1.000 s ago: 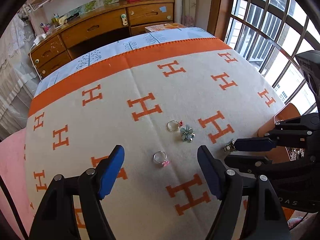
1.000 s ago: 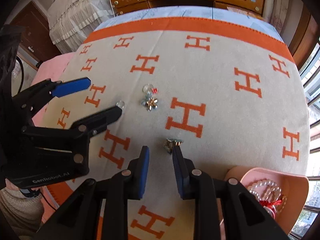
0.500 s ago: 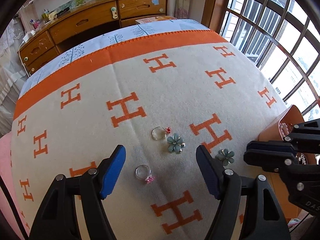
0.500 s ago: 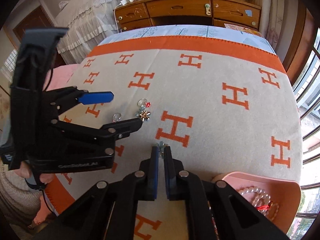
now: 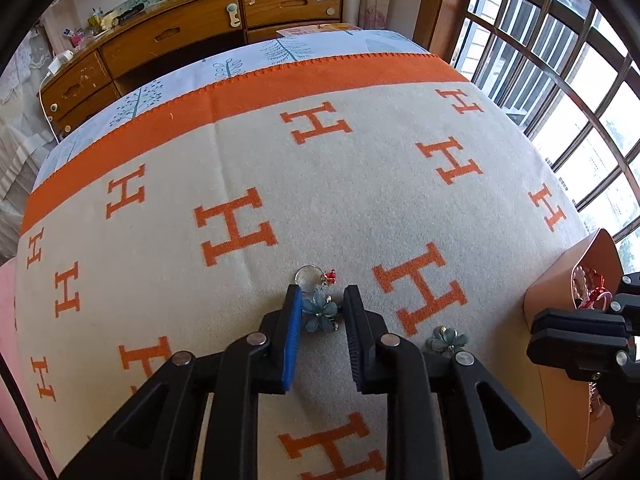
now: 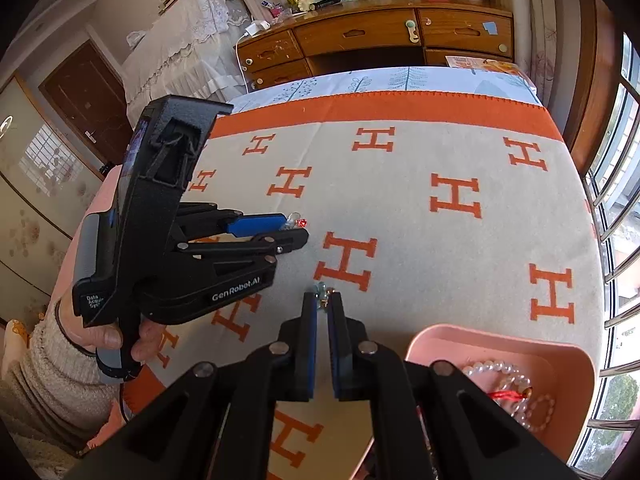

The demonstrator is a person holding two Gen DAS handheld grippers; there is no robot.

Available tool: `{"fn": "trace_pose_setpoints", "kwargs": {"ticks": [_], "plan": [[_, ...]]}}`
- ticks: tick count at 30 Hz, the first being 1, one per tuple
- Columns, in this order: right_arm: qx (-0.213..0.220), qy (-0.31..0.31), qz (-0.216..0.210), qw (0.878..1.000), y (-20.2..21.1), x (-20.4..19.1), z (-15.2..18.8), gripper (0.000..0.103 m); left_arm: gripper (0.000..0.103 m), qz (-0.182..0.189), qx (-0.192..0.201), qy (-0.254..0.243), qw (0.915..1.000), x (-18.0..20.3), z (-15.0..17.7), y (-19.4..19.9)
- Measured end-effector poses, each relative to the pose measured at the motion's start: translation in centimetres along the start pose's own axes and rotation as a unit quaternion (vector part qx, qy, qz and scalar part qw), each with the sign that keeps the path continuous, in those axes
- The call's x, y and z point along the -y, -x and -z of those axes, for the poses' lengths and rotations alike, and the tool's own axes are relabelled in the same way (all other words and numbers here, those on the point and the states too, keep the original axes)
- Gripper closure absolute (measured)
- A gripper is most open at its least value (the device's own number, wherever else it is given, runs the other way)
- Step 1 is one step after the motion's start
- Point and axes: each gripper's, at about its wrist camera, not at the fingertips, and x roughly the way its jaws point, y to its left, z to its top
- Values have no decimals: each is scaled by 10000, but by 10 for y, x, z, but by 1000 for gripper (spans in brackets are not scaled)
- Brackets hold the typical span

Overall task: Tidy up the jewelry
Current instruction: 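Grasp the blue flower charm with the left tool, then carry both charms into the pink tray and open both tools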

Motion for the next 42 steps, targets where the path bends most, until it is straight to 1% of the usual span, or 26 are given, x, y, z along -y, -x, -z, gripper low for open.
{"fn": "trace_pose_setpoints", "kwargs": {"ticks": [3,4,5,7,11,14,16,18,21,24,27,30,34,35,36,37,38,39,42], "plan": [[-158,-78,8,9998,-6,2,0,96,84,-28,88,178,9998,-6,4,9],[-209,-97,9,9997,-8,2,1,90,84,-13,146,246,9996,-9,6,16],[-251,-107,14,9996,-10,2,0,81,84,-3,213,308,9993,-12,8,23],[-299,-105,26,9995,-14,1,0,72,84,-28,374,421,9984,-18,14,41],[-387,-62,46,9992,-23,-5,-3,72,84,-140,656,666,9955,-35,28,75],[-499,-3,119,9987,-35,-11,-5,72,84,-144,775,867,9931,-50,38,92],[-462,148,437,9979,-40,-18,-6,71,84,-136,825,984,9916,-60,45,100],[-470,269,757,9957,-46,-23,-7,70,84,-105,846,1058,9907,-67,50,105],[-532,406,1068,9920,-52,-27,-8,69,84,-32,875,1117,9899,-72,56,108],[-570,490,1179,9902,-55,-28,-8,69,84,40,909,1142,9893,-73,62,109],[-594,595,1129,9900,-54,-34,-9,69,84,113,916,1137,9892,-70,65,108],[-593,764,1183,9883,-54,-43,-8,69,84,170,911,1073,9899,-67,68,107],[-791,852,1416,9831,-66,-48,-9,69,84,251,889,1046,9902,-64,70,105],[-837,845,1444,9823,-69,-47,-8,73,84,276,894,1036,9902,-63,70,105],[-829,840,1427,9827,-70,-47,-8,73,84,295,901,1021,9902,-62,71,105],[-784,862,1431,9828,-69,-47,-7,77,84,309,903,1017,9902,-61,71,105],[-772,885,1426,9828,-69,-47,-7,85,84,327,903,1016,9902,-61,71,105],[-722,890,1390,9836,-67,-47,-8,86,84,352,908,1012,9901,-60,72,106],[-625,796,1288,9865,-61,-47,-7,86,84,398,916,975,9902,-55,72,109]]}}
